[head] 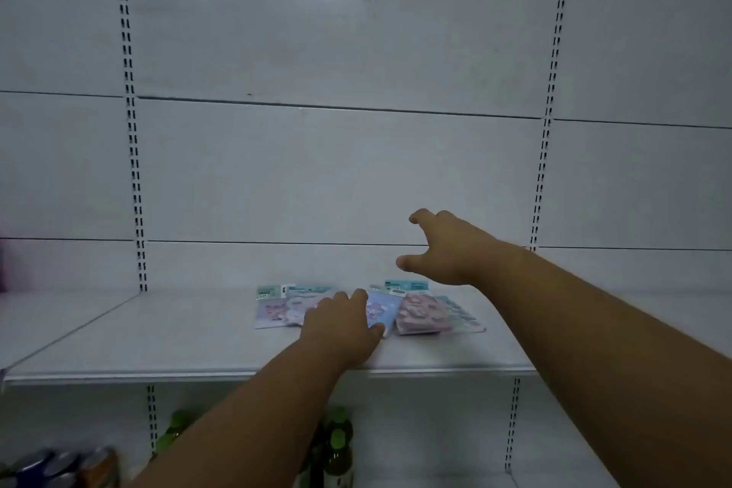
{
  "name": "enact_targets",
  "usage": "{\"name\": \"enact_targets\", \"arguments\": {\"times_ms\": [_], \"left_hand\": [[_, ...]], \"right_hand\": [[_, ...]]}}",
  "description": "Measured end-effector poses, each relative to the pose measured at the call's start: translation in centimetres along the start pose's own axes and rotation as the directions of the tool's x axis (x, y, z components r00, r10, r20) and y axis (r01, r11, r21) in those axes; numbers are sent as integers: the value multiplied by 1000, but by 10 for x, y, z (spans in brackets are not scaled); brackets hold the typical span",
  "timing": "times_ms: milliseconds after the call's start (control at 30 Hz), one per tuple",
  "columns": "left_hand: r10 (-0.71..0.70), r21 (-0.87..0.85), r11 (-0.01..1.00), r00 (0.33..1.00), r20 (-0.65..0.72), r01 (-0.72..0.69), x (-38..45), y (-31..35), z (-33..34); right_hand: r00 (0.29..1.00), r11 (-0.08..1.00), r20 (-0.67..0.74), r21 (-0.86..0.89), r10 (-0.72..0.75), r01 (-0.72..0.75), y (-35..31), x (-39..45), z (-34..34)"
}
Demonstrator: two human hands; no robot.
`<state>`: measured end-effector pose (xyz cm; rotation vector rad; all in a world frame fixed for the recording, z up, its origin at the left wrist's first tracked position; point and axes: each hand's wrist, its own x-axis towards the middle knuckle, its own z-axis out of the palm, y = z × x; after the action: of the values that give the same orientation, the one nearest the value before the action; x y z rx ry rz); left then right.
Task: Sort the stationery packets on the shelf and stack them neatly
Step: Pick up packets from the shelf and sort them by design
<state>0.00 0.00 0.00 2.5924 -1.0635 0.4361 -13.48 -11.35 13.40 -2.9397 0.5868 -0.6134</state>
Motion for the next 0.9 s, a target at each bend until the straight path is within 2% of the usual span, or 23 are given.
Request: {"name": "enact_targets", "arguments": {"times_ms": [267,400,467,567,667,733,800,867,900], "left_hand": [[-220,72,974,971,97,214,58,24,40],[-298,91,954,942,153,286,66,30,39],[-355,19,934,920,167,357,68,32,29],[-399,-167,902,916,39,399,70,30,13],[-381,-429,856,913,-144,289,68,25,-6],[-369,-650,745,904,-216,149,62,27,-22],[-382,-848,528,904,-193,42,55,36,-38],[-387,-931,366,907,-164,-12,52,43,-49],[-382,-942,333,909,-165,-31,51,45,-53]], "right_hand": [[999,999,14,30,-35,34,54,57,31],[997,998,71,65,-20,16,70,69,54],[996,997,84,76,-21,15,75,71,62],[996,995,82,103,-24,15,82,72,73],[992,996,123,85,-1,-9,89,72,88],[986,999,163,30,39,-44,93,72,99],[976,996,199,-8,84,-84,95,70,110],[964,993,240,-42,117,-110,94,68,123],[958,991,254,-69,130,-116,93,67,129]]}}
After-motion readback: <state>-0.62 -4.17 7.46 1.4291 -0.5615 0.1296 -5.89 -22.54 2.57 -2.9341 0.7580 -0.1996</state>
